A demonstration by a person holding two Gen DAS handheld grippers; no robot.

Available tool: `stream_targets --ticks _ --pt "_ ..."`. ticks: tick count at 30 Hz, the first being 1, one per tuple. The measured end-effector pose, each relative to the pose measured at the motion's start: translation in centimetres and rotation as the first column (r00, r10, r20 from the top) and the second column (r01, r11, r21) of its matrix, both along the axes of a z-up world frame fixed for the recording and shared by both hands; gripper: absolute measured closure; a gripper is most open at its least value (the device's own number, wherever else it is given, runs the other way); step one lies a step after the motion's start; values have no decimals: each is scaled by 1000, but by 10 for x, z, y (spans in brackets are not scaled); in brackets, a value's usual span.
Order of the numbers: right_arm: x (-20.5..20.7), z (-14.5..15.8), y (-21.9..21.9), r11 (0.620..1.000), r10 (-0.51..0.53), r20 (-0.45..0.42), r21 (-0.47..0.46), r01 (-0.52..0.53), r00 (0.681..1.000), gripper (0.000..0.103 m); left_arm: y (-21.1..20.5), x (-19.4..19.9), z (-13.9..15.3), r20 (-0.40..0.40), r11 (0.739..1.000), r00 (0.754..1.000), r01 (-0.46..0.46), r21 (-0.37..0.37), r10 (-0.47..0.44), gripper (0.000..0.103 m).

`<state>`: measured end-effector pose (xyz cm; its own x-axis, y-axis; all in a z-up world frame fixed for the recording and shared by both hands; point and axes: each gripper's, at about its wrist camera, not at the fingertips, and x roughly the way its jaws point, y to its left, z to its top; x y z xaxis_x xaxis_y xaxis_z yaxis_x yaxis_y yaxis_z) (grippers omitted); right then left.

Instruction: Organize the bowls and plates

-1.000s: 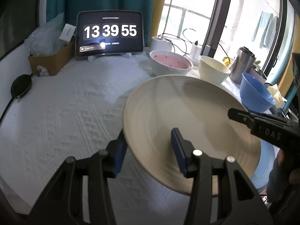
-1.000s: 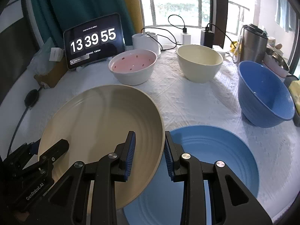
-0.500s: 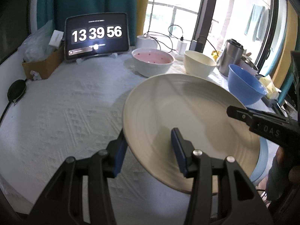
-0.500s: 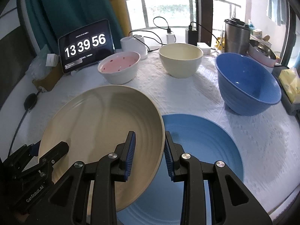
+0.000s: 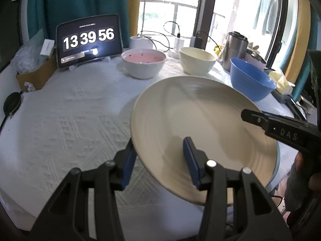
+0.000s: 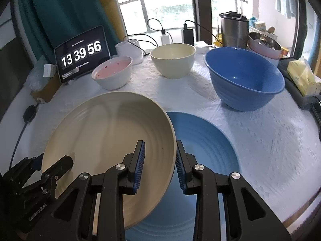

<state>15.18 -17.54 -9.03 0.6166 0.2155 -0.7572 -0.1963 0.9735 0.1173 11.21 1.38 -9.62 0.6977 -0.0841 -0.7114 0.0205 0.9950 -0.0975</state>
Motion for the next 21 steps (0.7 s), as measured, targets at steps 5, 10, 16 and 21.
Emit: stream_targets --ticks 5,10,16,21 --pt "-2 -2 -14 1000 -20 -3 9 20 1000 71 -13 1 -1 -8 1000 1000 21 9 -21 55" --pt "-5 -5 -28 999 -39 -6 20 39 999 71 -26 1 -3 -16 999 999 44 19 -43 55" --pt "-7 -10 -44 998 -59 -10 31 60 998 71 -40 3 -6 -31 997 997 68 31 -67 55" --pt "-8 -12 -56 996 -75 -12 36 75 997 71 -50 6 -8 -40 996 996 86 37 -84 55"
